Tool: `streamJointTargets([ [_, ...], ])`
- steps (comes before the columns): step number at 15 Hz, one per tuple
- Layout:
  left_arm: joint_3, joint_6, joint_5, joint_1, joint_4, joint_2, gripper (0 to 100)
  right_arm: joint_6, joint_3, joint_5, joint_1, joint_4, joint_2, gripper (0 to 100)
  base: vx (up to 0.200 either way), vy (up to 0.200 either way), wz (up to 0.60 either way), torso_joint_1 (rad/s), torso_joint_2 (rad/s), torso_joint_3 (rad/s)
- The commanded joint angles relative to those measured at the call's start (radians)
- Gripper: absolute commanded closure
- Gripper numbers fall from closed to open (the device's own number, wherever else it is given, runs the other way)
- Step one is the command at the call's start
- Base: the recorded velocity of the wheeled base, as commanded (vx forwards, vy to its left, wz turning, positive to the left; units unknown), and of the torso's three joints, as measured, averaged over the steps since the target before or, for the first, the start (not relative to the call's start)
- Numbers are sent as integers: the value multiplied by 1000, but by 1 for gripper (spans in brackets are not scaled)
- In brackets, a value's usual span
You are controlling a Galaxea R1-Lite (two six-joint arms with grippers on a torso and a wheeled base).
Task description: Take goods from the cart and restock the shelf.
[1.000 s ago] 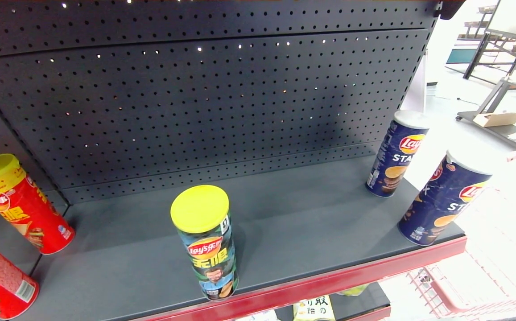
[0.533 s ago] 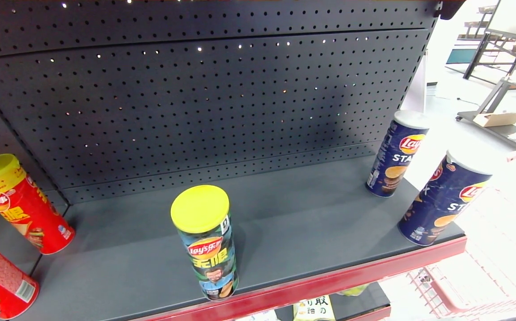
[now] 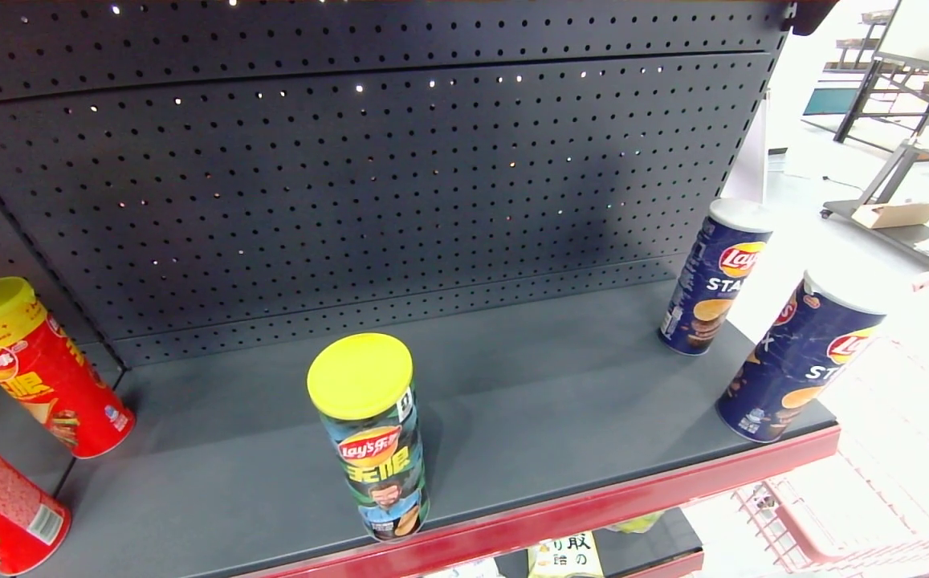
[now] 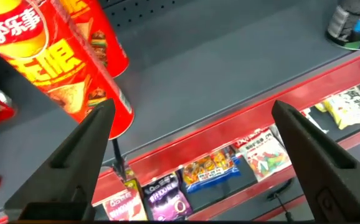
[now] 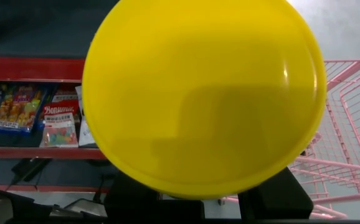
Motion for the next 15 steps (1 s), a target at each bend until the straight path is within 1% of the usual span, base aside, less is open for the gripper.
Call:
streamJointTargets([
  [1, 0, 0, -6, -1, 1, 6, 0, 0, 4, 0, -1, -1, 4, 100, 0, 0, 0, 0, 0, 0],
  [3, 0, -7, -19, -4, 1, 6, 0, 0, 4, -1, -1, -1, 7, 100, 0, 0, 0, 0, 0, 0],
  [4, 0, -27, -21, -4, 1, 5, 0, 2, 16, -6, -6, -4, 1, 100, 0, 0, 0, 0, 0, 0],
  [7, 0, -59, -6, -1, 2, -31, 0, -4, 45, -46, -15, -47, -13, 100, 0, 0, 0, 0, 0, 0],
  [8, 1, -91, 24, 4, 2, -32, 0, -4, 53, -50, -10, -48, -7, 100, 0, 0, 0, 0, 0, 0],
  [9, 1, -112, 53, 8, 2, -32, 0, -6, 59, -49, -9, -48, -4, 100, 0, 0, 0, 0, 0, 0],
  [10, 1, -146, 90, 31, 4, -32, 0, -4, 71, -41, -7, -47, -16, 100, 0, 0, 0, 0, 0, 0],
  [12, 1, -145, 86, 31, 4, -32, 0, -6, 73, -49, -10, -42, -27, 100, 0, 0, 0, 0, 0, 0],
  [14, 0, -142, 50, 30, 5, -32, 0, -8, 70, -46, -3, -42, -27, 100, 0, 0, 0, 0, 0, 0],
  [15, 1, -142, 40, 30, 5, -32, 0, -17, 70, -49, 4, -39, -25, 100, 0, 0, 0, 0, 0, 0],
])
